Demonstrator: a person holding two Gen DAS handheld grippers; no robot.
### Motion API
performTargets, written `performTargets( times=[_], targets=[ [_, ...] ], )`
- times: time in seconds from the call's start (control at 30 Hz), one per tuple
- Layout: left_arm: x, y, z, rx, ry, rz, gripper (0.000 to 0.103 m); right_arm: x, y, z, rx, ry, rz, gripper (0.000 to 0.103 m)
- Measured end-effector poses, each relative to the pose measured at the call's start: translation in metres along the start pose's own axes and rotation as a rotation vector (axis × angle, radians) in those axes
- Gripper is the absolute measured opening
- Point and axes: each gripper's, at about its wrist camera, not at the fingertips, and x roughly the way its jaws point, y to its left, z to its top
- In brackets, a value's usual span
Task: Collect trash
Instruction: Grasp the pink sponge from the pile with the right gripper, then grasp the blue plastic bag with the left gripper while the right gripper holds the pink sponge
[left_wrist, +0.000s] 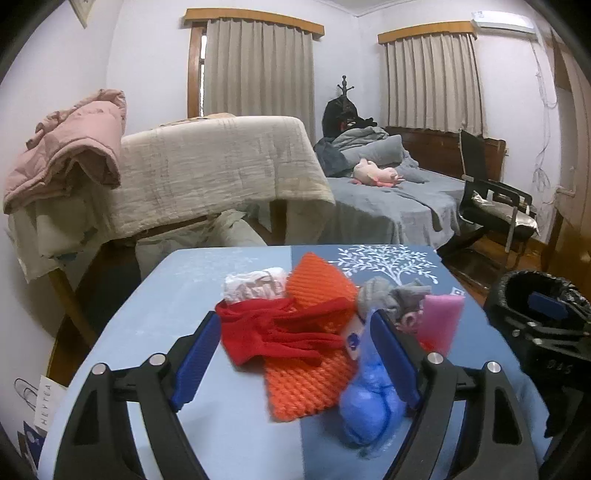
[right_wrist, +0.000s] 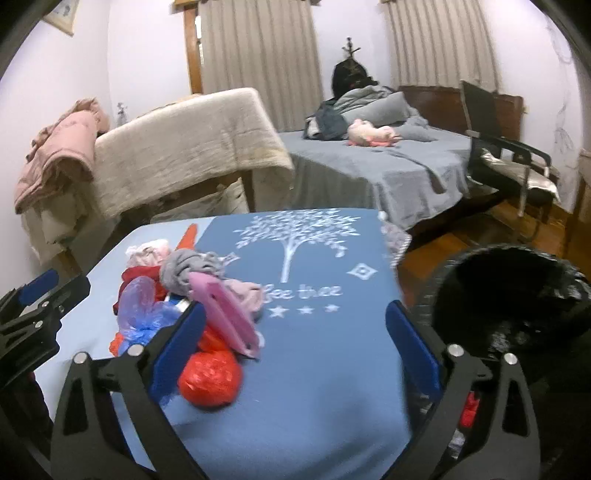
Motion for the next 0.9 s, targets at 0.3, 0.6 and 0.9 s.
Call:
performTargets(
  times=[0.3, 0.6, 0.9],
  targets=[
    [0.005, 0.007, -0.005, -0.006, 0.009, 0.026, 0.081, 0.034, 0.025, 0.001, -0.048, 0.056, 0.082, 0.071],
    [0.008, 0.008, -0.006, -0.01, 0.021, 0.022, 0.081, 0.044, 0.033, -0.003, -0.072, 0.122, 0.221, 0.008],
    [0.002, -0.012, -0.012, 0.013, 0.03, -0.037, 0.08, 0.009, 0.021, -0.002, -0.059, 0.069, 0.211, 0.006]
  ],
)
